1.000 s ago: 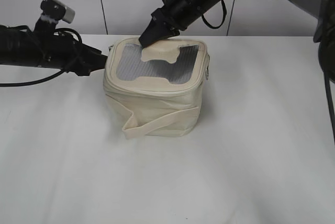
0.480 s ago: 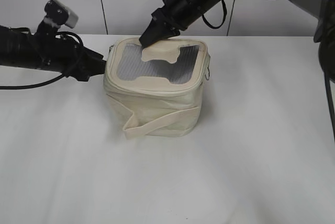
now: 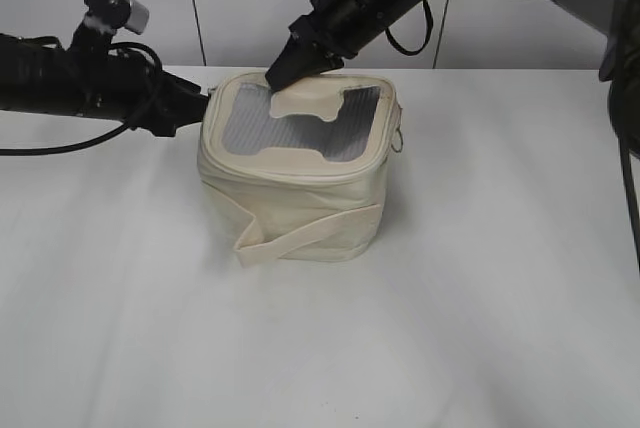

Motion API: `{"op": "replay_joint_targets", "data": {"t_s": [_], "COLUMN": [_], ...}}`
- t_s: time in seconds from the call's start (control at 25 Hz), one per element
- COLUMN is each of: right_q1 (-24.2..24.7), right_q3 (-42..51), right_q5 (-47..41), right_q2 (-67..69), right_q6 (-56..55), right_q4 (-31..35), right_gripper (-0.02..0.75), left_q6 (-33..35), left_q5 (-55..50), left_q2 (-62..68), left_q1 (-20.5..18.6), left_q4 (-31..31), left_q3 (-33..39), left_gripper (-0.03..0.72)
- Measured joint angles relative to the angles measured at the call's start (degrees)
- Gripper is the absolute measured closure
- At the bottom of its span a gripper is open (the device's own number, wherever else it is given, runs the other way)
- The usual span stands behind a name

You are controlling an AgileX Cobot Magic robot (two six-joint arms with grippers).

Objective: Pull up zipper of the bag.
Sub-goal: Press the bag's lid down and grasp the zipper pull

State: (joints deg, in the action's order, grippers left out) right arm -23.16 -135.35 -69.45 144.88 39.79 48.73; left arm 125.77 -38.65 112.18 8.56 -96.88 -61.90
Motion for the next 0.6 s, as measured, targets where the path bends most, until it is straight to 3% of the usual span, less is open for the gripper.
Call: {"op": "replay_joint_targets", "data": {"t_s": [0.4,0.6], "right_q1": [0.0,0.0], "right_q3": [0.0,0.0], "right_q5": [0.0,0.0], "right_q2": [0.0,0.0], "right_q6": [0.0,0.0], "right_q4": [-0.2,-0.4], "right_gripper": [0.692,0.692], "left_q6": [1.7,5.5], "left_q5": [5.8,8.3], "left_q2": [0.0,0.0], "left_q1": [2.0,3.4], "left_q4": [-2.7,-3.3], "left_q3": [-0.2,-0.4], "left_gripper": [0.336,0.381]}}
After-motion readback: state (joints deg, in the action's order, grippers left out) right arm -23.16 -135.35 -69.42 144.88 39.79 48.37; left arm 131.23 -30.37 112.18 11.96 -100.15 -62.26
